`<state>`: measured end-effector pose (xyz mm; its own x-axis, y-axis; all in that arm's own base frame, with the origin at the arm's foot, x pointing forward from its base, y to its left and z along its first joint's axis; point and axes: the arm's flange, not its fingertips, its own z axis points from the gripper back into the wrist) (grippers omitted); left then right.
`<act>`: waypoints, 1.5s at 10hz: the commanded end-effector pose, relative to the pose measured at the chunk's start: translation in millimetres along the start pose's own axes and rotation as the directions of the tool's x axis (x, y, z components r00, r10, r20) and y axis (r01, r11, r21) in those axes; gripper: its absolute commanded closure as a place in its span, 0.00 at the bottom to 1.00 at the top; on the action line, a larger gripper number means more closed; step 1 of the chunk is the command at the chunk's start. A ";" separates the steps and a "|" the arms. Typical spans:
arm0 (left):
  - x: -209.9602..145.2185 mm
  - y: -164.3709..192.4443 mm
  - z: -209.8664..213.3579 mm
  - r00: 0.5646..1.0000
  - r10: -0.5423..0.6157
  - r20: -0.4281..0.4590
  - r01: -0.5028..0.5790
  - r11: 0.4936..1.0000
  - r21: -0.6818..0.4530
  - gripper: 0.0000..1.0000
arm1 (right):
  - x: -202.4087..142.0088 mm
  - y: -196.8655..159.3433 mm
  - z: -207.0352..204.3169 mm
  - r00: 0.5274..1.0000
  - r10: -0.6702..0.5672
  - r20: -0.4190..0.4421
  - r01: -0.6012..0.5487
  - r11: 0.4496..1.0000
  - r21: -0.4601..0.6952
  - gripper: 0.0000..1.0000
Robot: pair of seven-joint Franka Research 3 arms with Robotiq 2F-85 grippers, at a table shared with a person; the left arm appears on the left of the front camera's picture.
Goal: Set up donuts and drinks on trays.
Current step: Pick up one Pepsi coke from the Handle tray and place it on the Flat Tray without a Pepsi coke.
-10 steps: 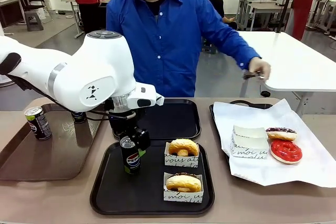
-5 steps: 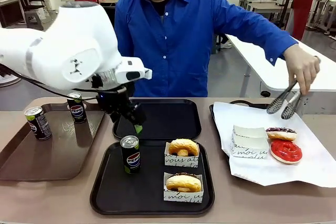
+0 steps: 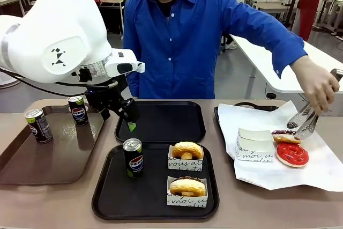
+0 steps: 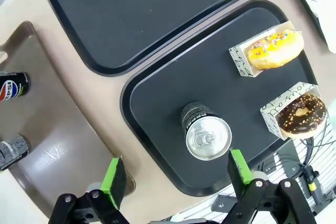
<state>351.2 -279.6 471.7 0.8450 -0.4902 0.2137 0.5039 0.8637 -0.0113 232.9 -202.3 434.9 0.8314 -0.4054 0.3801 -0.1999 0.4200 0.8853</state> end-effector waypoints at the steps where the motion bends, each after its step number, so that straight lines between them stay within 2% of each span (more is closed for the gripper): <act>1: 5.9 -1.0 -3.8 1.000 -0.003 0.015 0.004 1.000 -0.018 0.00 | 1.0 -0.7 -0.6 1.000 0.013 0.007 -0.014 1.000 0.017 0.00; 5: 2.9 0.0 -3.8 1.000 0.000 0.003 0.000 1.000 -0.004 0.00 | 1.0 -0.7 -0.6 1.000 0.013 0.007 -0.014 1.000 0.017 0.00; 6: 17.8 25.0 16.9 0.992 0.063 0.105 -0.068 0.997 0.045 0.00 | 1.0 -0.7 -0.6 1.000 0.013 0.007 -0.014 1.000 0.017 0.00; 7: 28.8 63.0 44.3 0.971 0.144 0.192 -0.154 0.987 0.035 0.00 | 1.0 -0.7 -0.6 1.000 0.013 0.007 -0.014 1.000 0.017 0.00; 8: 25.3 83.8 54.6 0.955 0.212 0.210 -0.228 0.972 0.057 0.00 | 1.0 -0.7 -0.6 1.000 0.013 0.007 -0.014 1.000 0.017 0.00; 10: 13.6 158.5 72.4 0.911 0.368 0.186 -0.386 0.920 0.069 0.00 | 1.0 -0.7 -0.6 1.000 0.013 0.007 -0.014 1.000 0.017 0.00; 12: -14.1 227.1 75.4 0.878 0.461 0.127 -0.472 0.879 0.074 0.00 | 1.0 -0.7 -0.6 1.000 0.013 0.007 -0.014 1.000 0.017 0.00; 15: -80.7 272.9 67.6 0.840 0.536 0.085 -0.535 0.844 -0.043 0.00 | 1.0 -0.7 -0.6 1.000 0.013 0.007 -0.014 1.000 0.017 0.00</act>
<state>425.8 -1.6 518.4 0.9626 0.0612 0.2638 -0.0315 0.9928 -0.1155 233.0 -202.1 435.0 0.8318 -0.4047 0.3799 -0.1995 0.4207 0.8850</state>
